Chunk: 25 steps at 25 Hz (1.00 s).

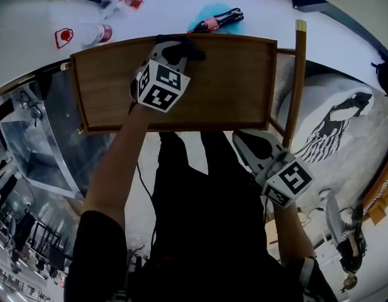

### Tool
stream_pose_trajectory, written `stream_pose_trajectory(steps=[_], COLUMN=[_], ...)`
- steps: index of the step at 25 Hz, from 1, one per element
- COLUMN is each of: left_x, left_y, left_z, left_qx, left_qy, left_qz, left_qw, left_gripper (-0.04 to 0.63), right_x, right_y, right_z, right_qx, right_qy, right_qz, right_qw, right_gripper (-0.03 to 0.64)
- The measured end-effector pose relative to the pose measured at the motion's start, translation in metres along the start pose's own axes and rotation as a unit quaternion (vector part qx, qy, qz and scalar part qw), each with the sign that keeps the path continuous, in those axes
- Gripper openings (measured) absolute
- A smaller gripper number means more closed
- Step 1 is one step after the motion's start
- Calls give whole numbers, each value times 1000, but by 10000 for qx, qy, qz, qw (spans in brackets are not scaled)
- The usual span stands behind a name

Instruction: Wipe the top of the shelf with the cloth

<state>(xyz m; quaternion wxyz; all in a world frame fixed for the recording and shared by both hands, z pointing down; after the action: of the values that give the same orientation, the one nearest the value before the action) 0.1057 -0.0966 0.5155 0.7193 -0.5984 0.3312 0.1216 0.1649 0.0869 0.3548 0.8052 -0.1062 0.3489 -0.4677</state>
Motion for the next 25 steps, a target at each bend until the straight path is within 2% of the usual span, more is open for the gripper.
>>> stream_pose_trajectory(steps=[10, 25], left_x=[49, 109], left_y=[-37, -79], left_z=[39, 92], left_qx=[-403, -869], left_qy=[-269, -601], left_qz=[135, 305], left_qw=[9987, 9939], left_gripper=[41, 41], right_x=[4, 0], right_y=[35, 76], right_z=[16, 45], right_qx=[-87, -411], right_qy=[-159, -285], right_qz=[305, 356], right_qw=[9994, 9981], right_gripper=[5, 4])
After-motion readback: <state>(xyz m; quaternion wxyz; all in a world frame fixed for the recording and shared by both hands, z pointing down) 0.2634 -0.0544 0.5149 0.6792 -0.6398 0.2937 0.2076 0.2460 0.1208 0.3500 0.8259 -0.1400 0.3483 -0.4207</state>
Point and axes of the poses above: the fingertips, and each gripper's own axes: y backward along the fingers, z to its right, x out of its top, the point moved 1 cm from there along y, backward along the fingers, and after that the axes turned 10 degrees about -y, right-handed, at the moved point
